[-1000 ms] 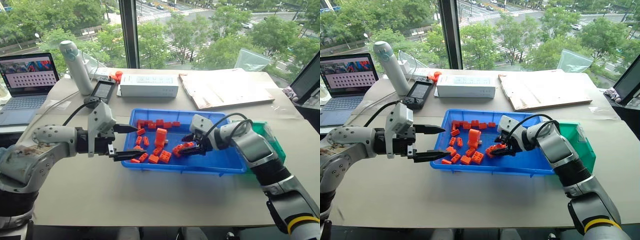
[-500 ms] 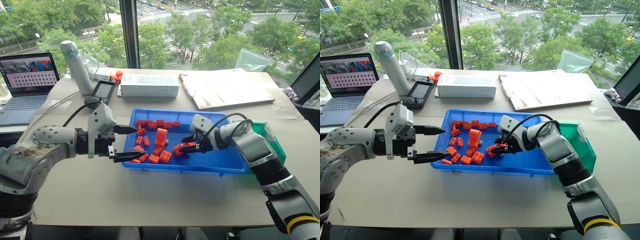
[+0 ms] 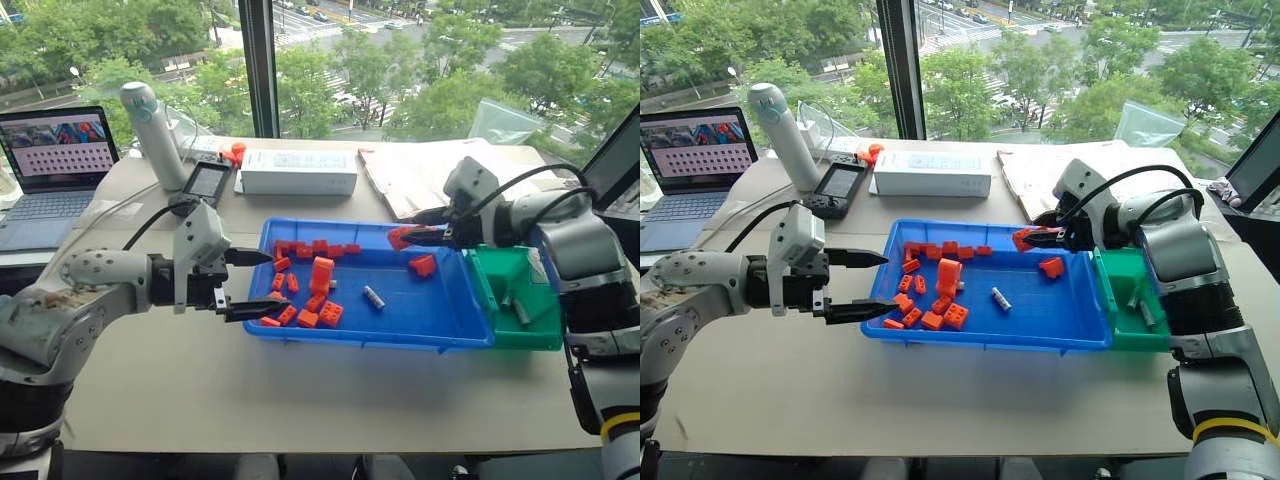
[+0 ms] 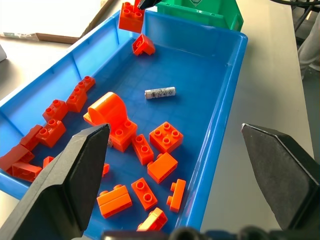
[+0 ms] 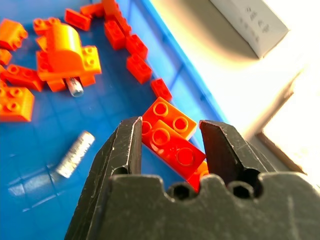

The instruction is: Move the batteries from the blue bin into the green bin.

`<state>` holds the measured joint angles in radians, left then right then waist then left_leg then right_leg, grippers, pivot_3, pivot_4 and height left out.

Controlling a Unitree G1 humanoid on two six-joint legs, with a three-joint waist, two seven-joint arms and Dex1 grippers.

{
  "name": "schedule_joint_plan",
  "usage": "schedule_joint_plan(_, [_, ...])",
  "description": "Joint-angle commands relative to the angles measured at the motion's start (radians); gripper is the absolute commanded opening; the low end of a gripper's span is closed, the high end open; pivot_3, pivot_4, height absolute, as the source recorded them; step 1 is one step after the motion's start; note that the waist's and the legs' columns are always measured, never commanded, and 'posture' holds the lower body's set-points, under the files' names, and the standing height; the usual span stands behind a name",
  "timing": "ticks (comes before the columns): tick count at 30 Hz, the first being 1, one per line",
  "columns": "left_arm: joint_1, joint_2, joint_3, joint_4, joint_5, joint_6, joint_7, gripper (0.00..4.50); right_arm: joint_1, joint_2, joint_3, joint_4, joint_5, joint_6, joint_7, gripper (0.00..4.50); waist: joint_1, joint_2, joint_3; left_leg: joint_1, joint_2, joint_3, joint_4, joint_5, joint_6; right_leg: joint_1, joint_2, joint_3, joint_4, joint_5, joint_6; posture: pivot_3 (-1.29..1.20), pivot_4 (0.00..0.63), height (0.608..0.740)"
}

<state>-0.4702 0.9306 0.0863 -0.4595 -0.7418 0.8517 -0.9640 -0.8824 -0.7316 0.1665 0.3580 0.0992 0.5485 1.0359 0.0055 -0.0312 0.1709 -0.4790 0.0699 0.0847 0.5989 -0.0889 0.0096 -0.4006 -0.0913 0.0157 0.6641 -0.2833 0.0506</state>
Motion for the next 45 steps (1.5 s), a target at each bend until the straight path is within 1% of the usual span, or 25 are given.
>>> schedule_joint_plan(1, [-0.025, 0.009, 0.004, -0.009, 0.009, -0.024, -0.011, 4.5, -0.022, 0.004, -0.033, -0.012, 0.0, -0.02, -0.022, 2.68, -0.002, 0.0, 0.0, 0.0, 0.0, 0.0, 0.0, 0.001, 0.002, 0.0, 0.0, 0.0, 0.0, 0.0, 0.0, 0.0, 0.15, 0.735])
schedule_joint_plan(3, [-0.025, 0.012, 0.004, -0.01, 0.012, -0.022, -0.012, 4.5, -0.02, -0.001, -0.033, -0.036, 0.001, -0.014, -0.017, 3.24, -0.003, 0.0, 0.0, 0.0, 0.0, 0.0, -0.001, 0.003, 0.005, 0.0, 0.0, 0.0, 0.0, 0.0, 0.0, 0.0, 0.15, 0.735])
schedule_joint_plan(6, [-0.025, 0.013, 0.007, -0.013, 0.012, -0.018, -0.015, 4.5, -0.01, -0.013, -0.027, -0.114, 0.019, 0.011, 0.012, 4.26, -0.003, 0.0, 0.0, 0.0, 0.0, 0.0, -0.001, 0.003, 0.005, 0.0, 0.0, 0.0, 0.0, 0.0, 0.0, 0.0, 0.15, 0.735])
schedule_joint_plan(10, [-0.024, 0.022, 0.011, -0.009, 0.015, -0.019, -0.026, 4.5, 0.06, -0.019, 0.019, -0.321, 0.108, 0.123, 0.127, 4.26, -0.003, 0.0, 0.0, 0.0, 0.0, 0.0, -0.001, 0.003, 0.005, 0.0, 0.0, 0.0, 0.0, 0.0, 0.0, 0.0, 0.15, 0.735])
schedule_joint_plan(12, [-0.026, 0.024, 0.009, -0.005, 0.019, -0.022, -0.03, 4.5, 0.1, 0.0, 0.049, -0.393, 0.136, 0.168, 0.142, 4.26, -0.003, 0.0, 0.0, 0.0, 0.0, 0.0, -0.001, 0.003, 0.005, 0.0, 0.0, 0.0, -0.001, 0.0, 0.0, 0.0, 0.15, 0.735])
schedule_joint_plan(14, [-0.029, 0.024, 0.007, -0.002, 0.021, -0.025, -0.033, 4.5, 0.13, 0.031, 0.078, -0.425, 0.137, 0.19, 0.122, 4.26, -0.003, 0.0, 0.0, 0.0, 0.0, 0.0, -0.001, 0.002, 0.003, 0.0, 0.0, 0.0, 0.0, 0.0, 0.0, 0.0, 0.15, 0.735])
schedule_joint_plan(15, [-0.031, 0.023, 0.005, -0.002, 0.022, -0.025, -0.033, 4.5, 0.142, 0.053, 0.091, -0.433, 0.137, 0.203, 0.104, 4.26, -0.003, 0.0, 0.0, 0.0, 0.0, 0.0, -0.001, -0.001, -0.001, 0.0, 0.0, 0.0, 0.0, 0.0, 0.0, 0.0, 0.15, 0.735])
schedule_joint_plan(20, [-0.033, 0.021, 0.004, -0.006, 0.025, -0.022, -0.035, 4.5, 0.179, 0.136, 0.146, -0.435, 0.113, 0.238, 0.032, 4.26, 0.0, 0.0, 0.0, 0.0, 0.0, 0.0, 0.0, -0.001, -0.001, 0.0, 0.0, 0.0, 0.0, 0.0, 0.0, 0.0, 0.15, 0.735])
schedule_joint_plan(23, [-0.029, 0.022, 0.008, -0.012, 0.026, -0.018, -0.036, 4.5, 0.192, 0.155, 0.177, -0.408, 0.083, 0.231, -0.006, 4.26, 0.003, 0.0, 0.0, 0.0, 0.0, 0.0, 0.0, -0.001, -0.001, 0.0, 0.0, -0.001, 0.0, 0.0, 0.0, 0.0, 0.15, 0.735])
schedule_joint_plan(26, [-0.027, 0.026, 0.012, -0.015, 0.023, -0.015, -0.036, 4.5, 0.193, 0.135, 0.238, -0.349, -0.006, 0.166, -0.046, 4.26, 0.004, 0.0, 0.0, 0.0, 0.0, 0.0, 0.0, -0.001, -0.001, 0.0, 0.0, -0.001, 0.0, 0.0, 0.0, 0.0, 0.15, 0.735])
schedule_joint_plan(28, [-0.023, 0.028, 0.015, -0.019, 0.015, -0.008, -0.039, 4.5, 0.189, 0.129, 0.251, -0.33, -0.037, 0.128, -0.058, 3.74, 0.005, 0.0, 0.0, 0.0, 0.0, 0.0, 0.001, -0.001, -0.001, -0.001, 0.0, -0.001, 0.0, 0.0, 0.0, 0.0, 0.15, 0.735])
schedule_joint_plan(29, [-0.022, 0.028, 0.016, -0.021, 0.011, -0.005, -0.04, 4.5, 0.188, 0.132, 0.248, -0.326, -0.038, 0.123, -0.058, 3.59, 0.005, 0.0, 0.0, 0.0, 0.0, -0.001, 0.001, -0.001, -0.001, -0.002, 0.0, -0.001, 0.0, 0.0, 0.0, 0.0, 0.15, 0.735])
schedule_joint_plan(31, [-0.021, 0.028, 0.016, -0.021, 0.009, -0.004, -0.041, 4.5, 0.183, 0.135, 0.241, -0.313, -0.047, 0.108, -0.063, 2.81, 0.004, 0.0, 0.0, 0.0, 0.0, 0.0, 0.001, -0.001, -0.002, -0.001, 0.0, -0.001, 0.0, 0.0, 0.0, 0.0, 0.15, 0.735])
schedule_joint_plan(32, [-0.022, 0.028, 0.016, -0.021, 0.01, -0.004, -0.041, 4.5, 0.181, 0.136, 0.238, -0.308, -0.05, 0.102, -0.066, 2.55, 0.004, 0.0, 0.0, 0.0, 0.0, 0.0, 0.001, -0.001, -0.001, -0.001, 0.0, -0.001, 0.0, 0.0, 0.0, 0.0, 0.15, 0.735])
schedule_joint_plan(35, [-0.026, 0.023, 0.008, -0.015, 0.015, -0.009, -0.04, 4.5, 0.175, 0.134, 0.23, -0.293, -0.055, 0.091, -0.061, 1.43, 0.004, 0.0, 0.0, 0.0, 0.0, -0.001, 0.001, -0.001, -0.001, 0.001, 0.0, -0.001, 0.0, 0.0, 0.0, 0.0, 0.15, 0.735])
schedule_joint_plan(39, [-0.027, 0.019, 0.004, -0.012, 0.018, -0.013, -0.041, 4.5, 0.177, 0.122, 0.216, -0.287, -0.059, 0.074, -0.056, 0.12, 0.005, 0.0, 0.0, 0.0, 0.0, -0.001, 0.001, -0.001, -0.001, 0.001, 0.0, -0.001, 0.0, 0.0, 0.0, 0.0, 0.15, 0.735])
schedule_joint_plan(40, [-0.026, 0.018, 0.003, -0.012, 0.019, -0.015, -0.041, 4.5, 0.173, 0.12, 0.201, -0.288, -0.051, 0.078, -0.054, 0.05, 0.005, 0.0, 0.0, 0.0, 0.0, -0.001, 0.001, -0.001, -0.001, 0.001, 0.0, -0.001, 0.0, 0.0, 0.0, 0.0, 0.15, 0.735])
schedule_joint_plan(45, [-0.027, 0.008, -0.006, -0.008, 0.025, -0.022, -0.041, 4.5, 0.125, 0.078, 0.082, -0.326, 0.043, 0.16, -0.003, 0.05, 0.005, 0.0, 0.0, 0.0, 0.0, -0.001, 0.001, -0.001, -0.001, 0.001, 0.0, -0.001, 0.0, 0.0, 0.0, 0.0, 0.15, 0.735])
